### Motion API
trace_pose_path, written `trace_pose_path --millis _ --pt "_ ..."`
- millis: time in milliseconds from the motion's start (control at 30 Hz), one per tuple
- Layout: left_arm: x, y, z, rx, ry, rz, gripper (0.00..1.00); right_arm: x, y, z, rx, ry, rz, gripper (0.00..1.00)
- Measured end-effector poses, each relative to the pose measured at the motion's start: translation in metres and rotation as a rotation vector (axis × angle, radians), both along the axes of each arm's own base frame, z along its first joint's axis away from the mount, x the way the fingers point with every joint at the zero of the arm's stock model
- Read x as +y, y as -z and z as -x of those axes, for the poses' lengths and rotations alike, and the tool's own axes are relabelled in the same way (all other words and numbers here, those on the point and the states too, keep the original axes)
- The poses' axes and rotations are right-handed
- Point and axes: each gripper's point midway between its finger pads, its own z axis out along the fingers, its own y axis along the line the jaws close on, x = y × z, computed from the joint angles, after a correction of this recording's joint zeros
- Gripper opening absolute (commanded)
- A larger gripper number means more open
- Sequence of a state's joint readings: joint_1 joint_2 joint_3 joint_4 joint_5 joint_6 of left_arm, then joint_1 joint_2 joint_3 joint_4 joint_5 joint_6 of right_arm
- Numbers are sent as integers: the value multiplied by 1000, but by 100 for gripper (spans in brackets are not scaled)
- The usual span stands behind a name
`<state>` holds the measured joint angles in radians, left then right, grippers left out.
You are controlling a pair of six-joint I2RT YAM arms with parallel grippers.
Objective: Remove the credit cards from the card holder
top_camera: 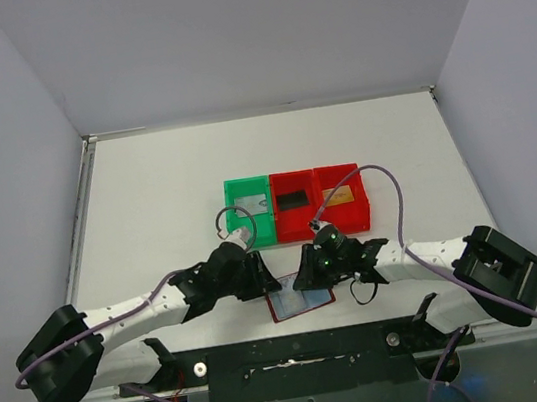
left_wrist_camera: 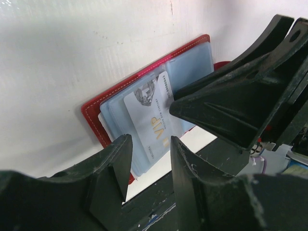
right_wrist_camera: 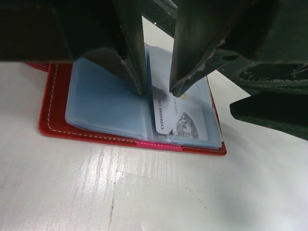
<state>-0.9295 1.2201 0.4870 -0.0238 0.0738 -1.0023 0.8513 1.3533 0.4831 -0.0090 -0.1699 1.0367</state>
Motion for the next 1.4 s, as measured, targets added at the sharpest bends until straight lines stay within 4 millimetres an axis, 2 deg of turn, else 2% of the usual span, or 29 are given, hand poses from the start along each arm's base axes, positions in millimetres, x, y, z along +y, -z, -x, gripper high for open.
trace_pose_path --millis 267,467,667,767,967,1167,1400 --pt "-4 11 7 29 19 -24 30 -1 2 1 10 17 -1 26" --pt "-5 22 10 55 27 -75 29 0 3 1 16 27 -35 19" --pt "1 30 6 73 12 -167 28 0 4 2 28 33 -78 19" --pt "1 32 5 75 19 -200 23 1 3 2 31 35 -98 12" --pt "4 34 4 81 21 -245 21 0 5 3 48 41 -133 0" --pt "6 34 3 68 30 -269 21 -3 2 6 60 47 -158 0" --pt "8 36 3 59 42 -287 15 -9 0 8 59 60 -161 0"
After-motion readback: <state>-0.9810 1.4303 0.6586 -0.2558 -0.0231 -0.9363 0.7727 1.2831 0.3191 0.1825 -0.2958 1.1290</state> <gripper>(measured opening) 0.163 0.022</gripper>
